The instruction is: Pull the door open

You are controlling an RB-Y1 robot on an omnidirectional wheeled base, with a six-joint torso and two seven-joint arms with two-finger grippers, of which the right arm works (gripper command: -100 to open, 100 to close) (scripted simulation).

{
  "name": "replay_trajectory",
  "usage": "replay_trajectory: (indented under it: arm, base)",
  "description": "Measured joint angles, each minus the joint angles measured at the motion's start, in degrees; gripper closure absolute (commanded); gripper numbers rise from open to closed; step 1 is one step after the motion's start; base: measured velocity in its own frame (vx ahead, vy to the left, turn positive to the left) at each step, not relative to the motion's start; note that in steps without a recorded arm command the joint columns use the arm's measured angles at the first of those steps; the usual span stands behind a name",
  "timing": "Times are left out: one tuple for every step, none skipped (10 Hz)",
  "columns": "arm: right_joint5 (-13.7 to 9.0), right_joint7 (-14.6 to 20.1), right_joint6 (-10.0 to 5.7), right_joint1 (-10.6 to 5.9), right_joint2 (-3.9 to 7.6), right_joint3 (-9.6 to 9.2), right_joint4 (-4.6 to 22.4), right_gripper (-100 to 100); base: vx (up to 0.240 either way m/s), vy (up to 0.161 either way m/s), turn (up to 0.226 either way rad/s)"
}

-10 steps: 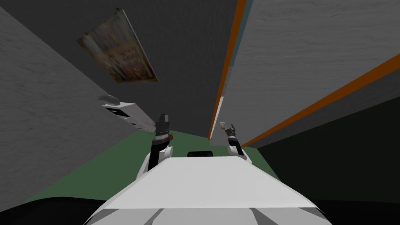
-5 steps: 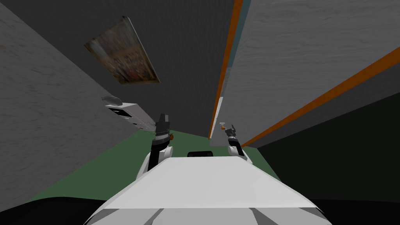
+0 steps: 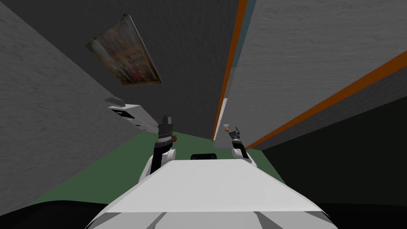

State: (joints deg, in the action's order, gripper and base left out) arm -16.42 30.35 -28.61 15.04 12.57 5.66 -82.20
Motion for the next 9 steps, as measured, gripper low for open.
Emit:
replay_trajectory:
  arm:
    - [-0.5,0.6,0.51,0.44,-0.13,-0.11,-0.9,-100]
    - [-0.6,0.7,0.76,0.82,-0.25,-0.23,-1.4,-100]
    - [-0.6,0.8,0.59,0.65,-0.16,-0.31,-1.0,-100]
    - [-1.4,1.8,0.41,0.65,0.14,-0.62,-0.7,-100]
    - [-1.9,2.4,0.99,0.81,0.08,-0.71,-1.2,-100]
    - [-2.1,2.6,1.25,1.0,0.02,-0.81,-1.6,-100]
    - [-2.2,2.9,1.08,0.88,0.27,-0.87,-1.2,-100]
    - [-2.2,3.0,0.96,0.86,0.39,-0.86,-1.1,-100]
    - [-2.2,2.9,0.93,0.86,0.22,-0.85,-1.1,-100]
  base:
    - [-0.017,-0.009,-0.001]
    - [-0.014,-0.003,0.005]
    - [-0.025,-0.001,0.024]
    - [-0.024,-0.003,0.016]
    - [-0.01,-0.005,-0.005]
    - [0.005,0.007,0.003]
    - [0.0,0.0,0.0]
    - [0.0,0.0,0.0]
    - [0.0,0.0,0.0]
